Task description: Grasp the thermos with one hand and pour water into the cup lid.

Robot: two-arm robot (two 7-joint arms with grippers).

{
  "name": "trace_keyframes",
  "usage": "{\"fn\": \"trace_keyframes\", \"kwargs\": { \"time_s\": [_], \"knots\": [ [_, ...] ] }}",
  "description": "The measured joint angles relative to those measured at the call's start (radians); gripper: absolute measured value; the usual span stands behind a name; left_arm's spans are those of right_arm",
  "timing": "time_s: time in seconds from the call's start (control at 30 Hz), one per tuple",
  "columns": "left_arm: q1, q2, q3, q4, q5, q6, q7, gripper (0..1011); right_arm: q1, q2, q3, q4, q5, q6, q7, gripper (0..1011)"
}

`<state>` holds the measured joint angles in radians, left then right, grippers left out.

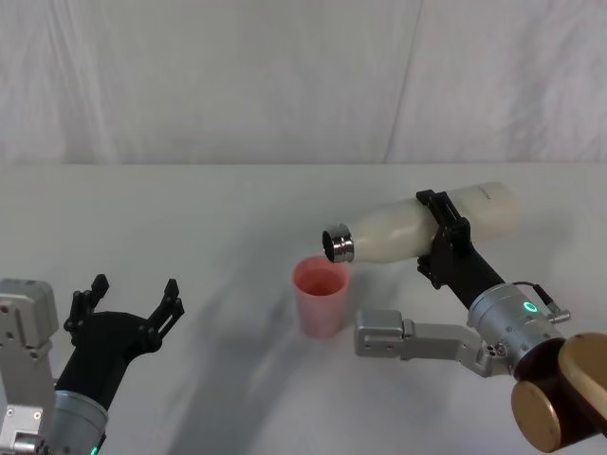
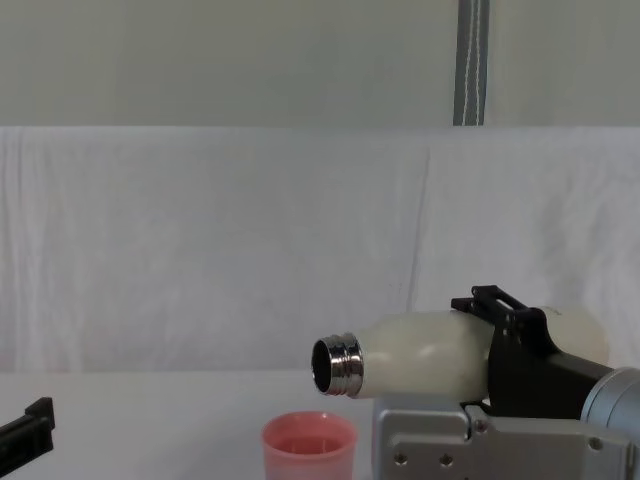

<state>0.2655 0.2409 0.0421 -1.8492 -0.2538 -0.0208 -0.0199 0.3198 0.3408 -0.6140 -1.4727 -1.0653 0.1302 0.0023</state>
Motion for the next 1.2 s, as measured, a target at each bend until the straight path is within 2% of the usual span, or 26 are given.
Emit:
{"fn": "trace_keyframes", "kwargs": {
  "time_s": [1.2],
  "knots": [
    [0.000, 0.000, 0.000, 0.000, 0.000, 0.000, 0.000, 1001, 0.010, 0.019, -0.017, -0.011, -0.034, -0.001, -0.001, 950]
  ]
}}
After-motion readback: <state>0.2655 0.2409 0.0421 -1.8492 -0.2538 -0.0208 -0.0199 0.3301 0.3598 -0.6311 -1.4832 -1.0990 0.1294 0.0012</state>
